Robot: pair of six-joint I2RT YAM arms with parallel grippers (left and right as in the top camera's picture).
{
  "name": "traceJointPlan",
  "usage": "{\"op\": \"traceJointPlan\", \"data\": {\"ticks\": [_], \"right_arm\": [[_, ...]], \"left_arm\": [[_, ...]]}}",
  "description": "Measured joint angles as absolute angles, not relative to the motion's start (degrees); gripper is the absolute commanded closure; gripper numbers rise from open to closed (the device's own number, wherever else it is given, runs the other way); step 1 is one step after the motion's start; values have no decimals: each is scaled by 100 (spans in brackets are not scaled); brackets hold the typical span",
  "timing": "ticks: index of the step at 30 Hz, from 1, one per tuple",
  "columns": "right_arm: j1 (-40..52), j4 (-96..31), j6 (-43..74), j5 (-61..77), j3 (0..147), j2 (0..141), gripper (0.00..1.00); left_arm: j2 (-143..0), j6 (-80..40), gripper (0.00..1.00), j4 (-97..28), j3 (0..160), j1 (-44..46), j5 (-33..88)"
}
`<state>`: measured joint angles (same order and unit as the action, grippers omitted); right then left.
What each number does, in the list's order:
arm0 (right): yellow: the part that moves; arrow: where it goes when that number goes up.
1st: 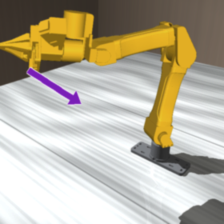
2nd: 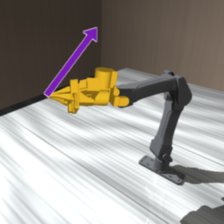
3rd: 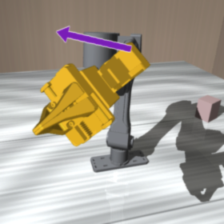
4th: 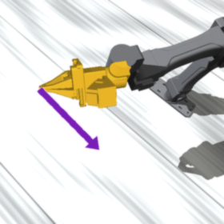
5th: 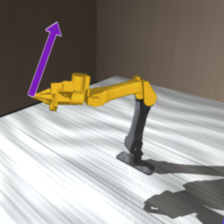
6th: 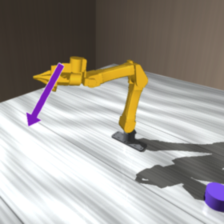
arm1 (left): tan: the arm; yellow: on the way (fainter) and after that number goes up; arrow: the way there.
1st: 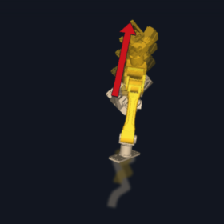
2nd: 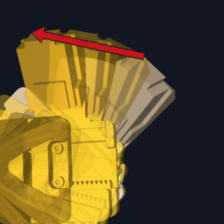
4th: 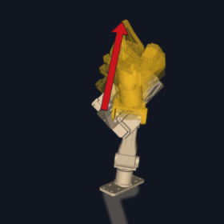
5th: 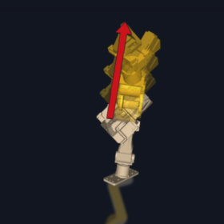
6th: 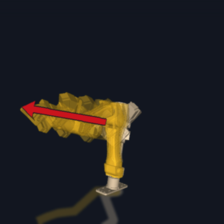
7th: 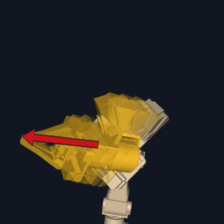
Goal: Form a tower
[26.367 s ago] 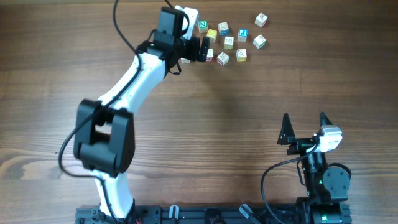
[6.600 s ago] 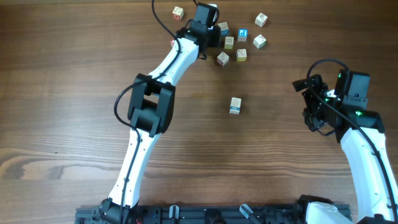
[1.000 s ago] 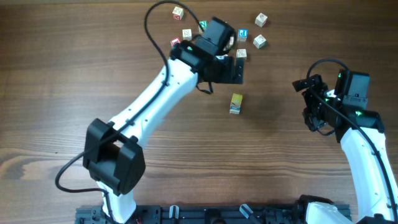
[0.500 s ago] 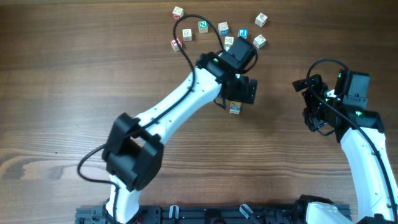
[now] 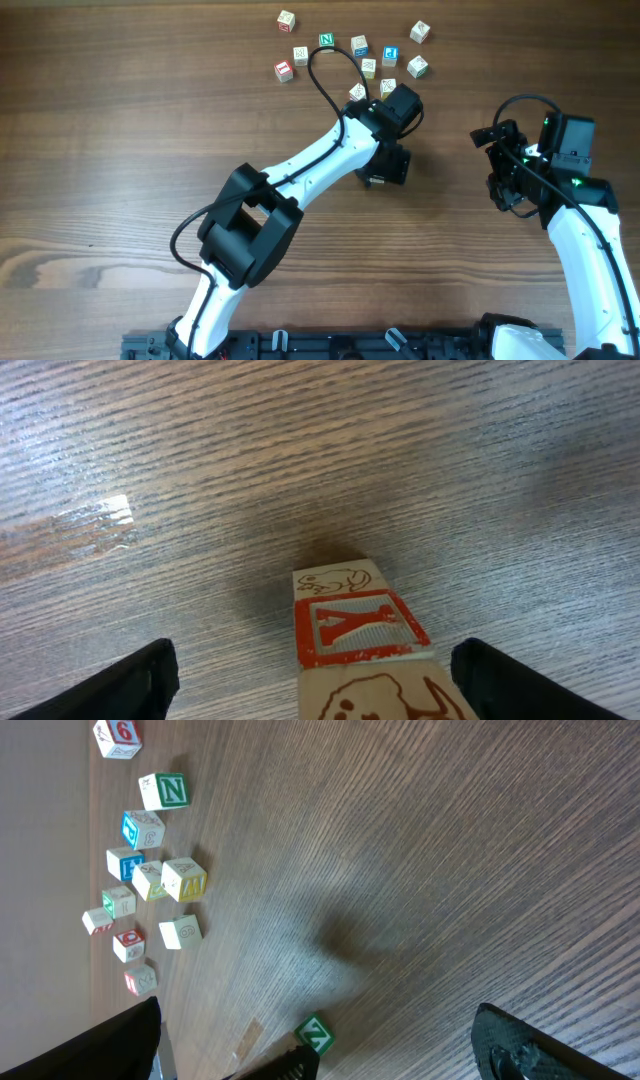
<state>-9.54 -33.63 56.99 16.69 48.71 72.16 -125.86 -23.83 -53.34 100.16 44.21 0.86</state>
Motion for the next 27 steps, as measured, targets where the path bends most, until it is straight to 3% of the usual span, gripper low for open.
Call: {"op": "traceJointPlan", "data": {"ticks": [6,15,21,27], "right_arm": [[-954,-3363,5699,1669,4871,7216,0],[-954,-3363,5699,1669,4871,7216,0],[-954,-3363,5699,1671,4871,7216,0],[-954,-3363,5699,1671,4871,7216,0]], "left_arm": [[-12589,-2377,17,-5334,10016,4421,86],[-12591,-2477,16,-5376,10016,4493,84],[-12591,-2648,23,-5380,10016,4550,82],[-12591,-2689,23,-5378,10016,4578,69]]}}
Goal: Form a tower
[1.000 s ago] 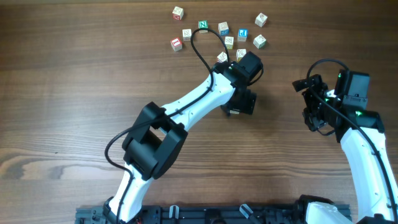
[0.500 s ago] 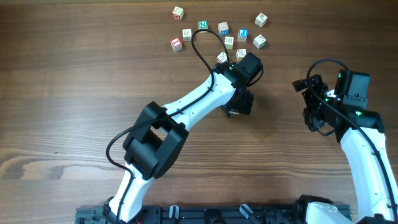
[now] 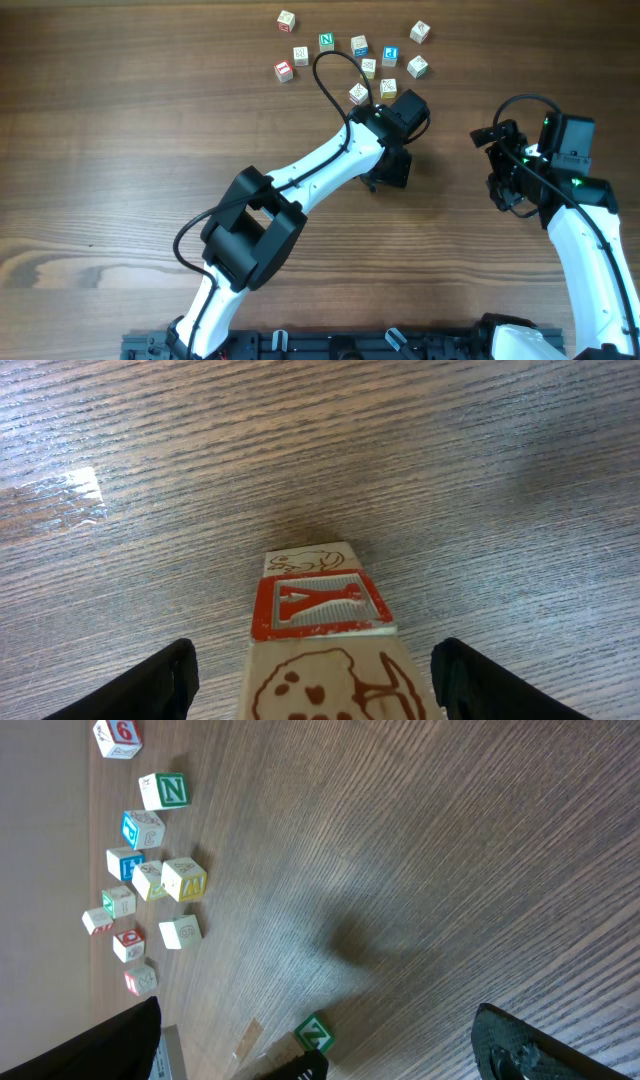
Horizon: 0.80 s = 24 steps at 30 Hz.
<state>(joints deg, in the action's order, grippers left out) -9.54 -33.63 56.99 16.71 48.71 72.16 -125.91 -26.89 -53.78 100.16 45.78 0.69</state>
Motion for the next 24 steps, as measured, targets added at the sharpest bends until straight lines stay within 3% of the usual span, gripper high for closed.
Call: {"op": "traceJointPlan", "data": {"ticks": [14,19,24], "right_arm": [[-954,-3363,5699,1671,4871,7216,0],[-954,-3363,5701,1671,4871,7216,0],[-954,-3363,5699,1671,4871,7216,0]], "left_arm": [[-12733,-2775,27,-5369,10016,4689,-19],[-12757,-2799,41,-5360,10016,4689,-19],[-12759,-2840,46,-5358,10016,4687,-21]]}}
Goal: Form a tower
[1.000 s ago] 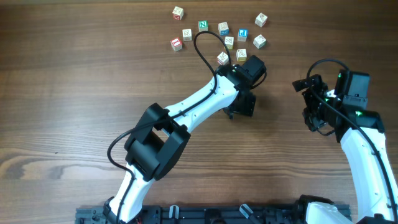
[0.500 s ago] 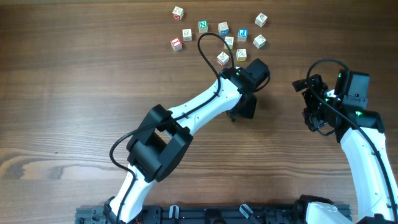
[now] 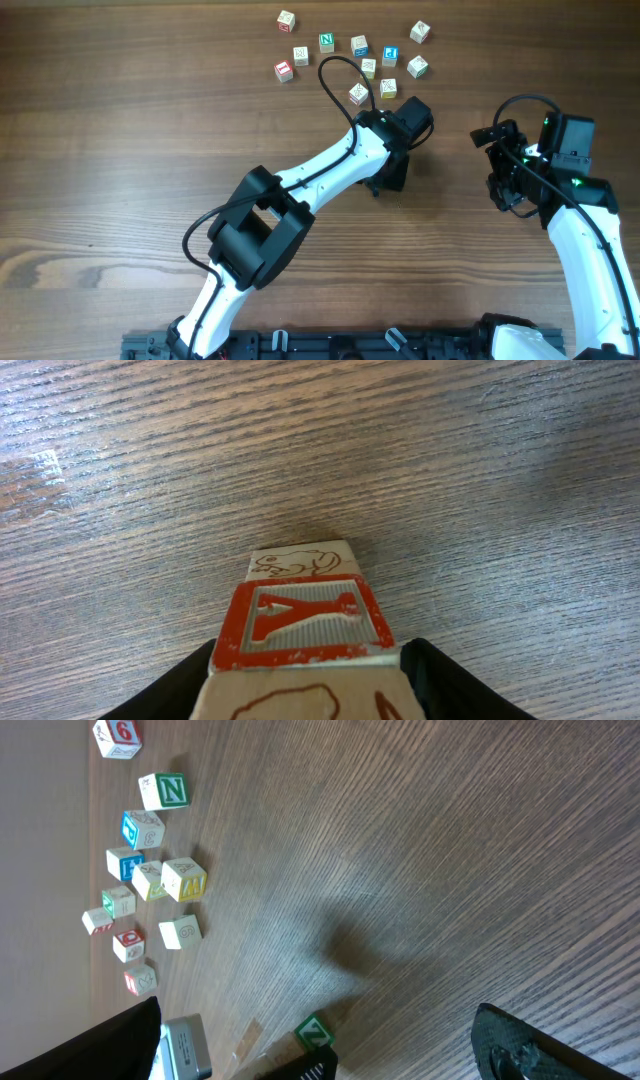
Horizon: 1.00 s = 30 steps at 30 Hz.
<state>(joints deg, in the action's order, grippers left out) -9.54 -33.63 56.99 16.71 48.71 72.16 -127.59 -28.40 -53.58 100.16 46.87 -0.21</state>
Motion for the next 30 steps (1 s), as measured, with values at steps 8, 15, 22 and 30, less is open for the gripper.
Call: {"op": "traceJointPlan", "data": {"ticks": [8,15,22,30], "right_arm": [[-954,-3363,5699,1671,4871,7216,0],[-954,-3363,5699,1671,4871,7216,0],[-954,-3363,5699,1671,4871,7216,0],[-954,-3363,5699,1671,4871,7216,0]], "left_arm": [[-12759,-2862,56,-5360,10016,4689,-21],[-12759,-2862,59,-5358,10016,4689,-21],[-12759,-2862,63,-5360,10016,4687,-21],[-12759,-2862,68,-5360,10016,4687,-21]]}}
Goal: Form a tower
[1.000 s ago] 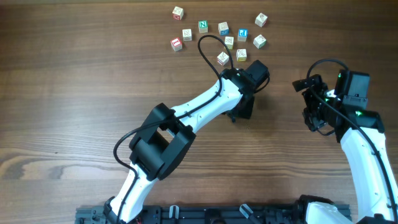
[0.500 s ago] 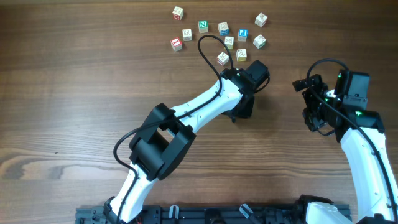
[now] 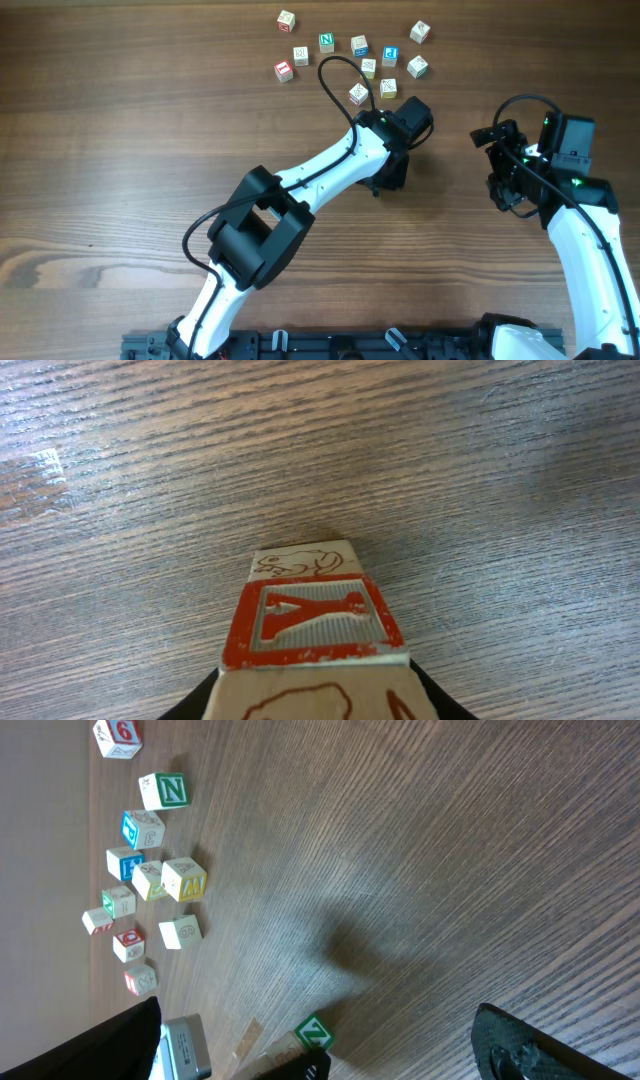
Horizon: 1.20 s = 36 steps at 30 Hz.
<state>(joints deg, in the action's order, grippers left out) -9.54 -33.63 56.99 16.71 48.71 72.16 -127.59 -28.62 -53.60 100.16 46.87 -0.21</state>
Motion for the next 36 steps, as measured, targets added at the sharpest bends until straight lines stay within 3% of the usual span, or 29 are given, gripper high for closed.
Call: {"op": "traceJointPlan", "data": {"ticks": [31,36], "right_arm": [[-954,-3363,5699,1671,4871,7216,0],[-954,-3363,5701,1669,4871,7216,0]], "left_arm": [[-12759,-2576,72,-5428,10027,4541,-204],[-12759,-2961,73,-5450,10029,4541,-233]]}}
